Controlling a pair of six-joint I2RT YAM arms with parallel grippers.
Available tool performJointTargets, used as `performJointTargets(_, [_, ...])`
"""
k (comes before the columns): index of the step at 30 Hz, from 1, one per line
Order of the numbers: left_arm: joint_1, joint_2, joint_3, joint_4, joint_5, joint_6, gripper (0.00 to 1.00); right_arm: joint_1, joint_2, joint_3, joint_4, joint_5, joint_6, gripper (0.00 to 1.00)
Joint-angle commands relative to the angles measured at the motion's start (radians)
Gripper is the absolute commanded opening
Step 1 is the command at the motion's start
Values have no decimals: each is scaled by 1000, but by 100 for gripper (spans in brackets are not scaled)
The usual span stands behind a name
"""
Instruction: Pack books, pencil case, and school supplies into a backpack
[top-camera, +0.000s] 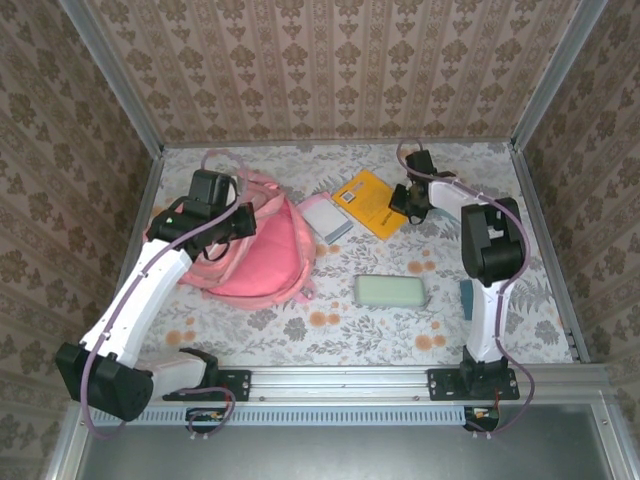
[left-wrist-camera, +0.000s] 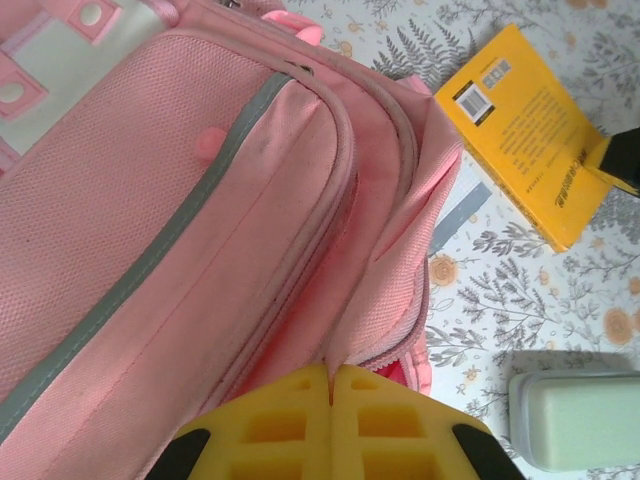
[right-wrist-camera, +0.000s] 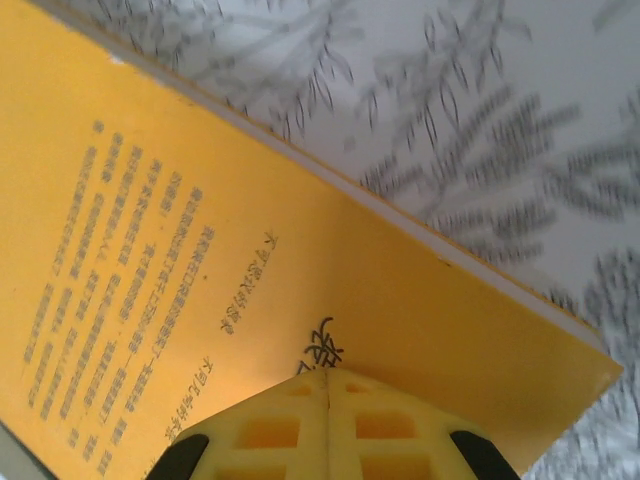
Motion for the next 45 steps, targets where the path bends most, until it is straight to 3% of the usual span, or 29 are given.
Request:
performJointTargets(1, [-11, 22, -1, 26, -69, 37, 0, 15, -87, -129, -28, 11, 68, 0])
performJointTargets(8, [-29, 64, 1, 37, -93, 49, 2, 117, -292, -363, 35, -12, 156, 0])
performJointTargets(14, [-104, 120, 68, 44, -90, 44, 17, 142, -460, -373, 16, 66, 91, 1])
performJointTargets(16, [-142, 147, 93, 56, -89, 38, 28, 142, -511, -379, 40, 104, 32, 16])
performJointTargets(17, [-161, 165, 109, 63, -90, 29, 31, 139, -529, -377, 43, 124, 5, 27])
performJointTargets(18, [-180, 183, 123, 73, -85, 20, 31, 127, -540, -372, 42, 126, -17, 31])
performJointTargets(20, [-212, 222, 139, 108, -66, -3, 32, 100, -535, -346, 17, 114, -63, 33])
performJointTargets(23, [-252, 298, 147, 192, 10, -63, 32, 68, -488, -310, -16, 87, -125, 48])
performJointTargets(25, [-275, 356, 161, 237, 42, -101, 32, 42, -446, -299, -18, 61, -137, 51])
performJointTargets(35, [-324, 668, 237, 375, 92, -321, 33, -3, -239, -238, 7, 13, -178, 50])
performJointTargets(45, [-332, 892, 350, 414, 199, -362, 36, -3, -129, -193, -11, 14, -181, 47])
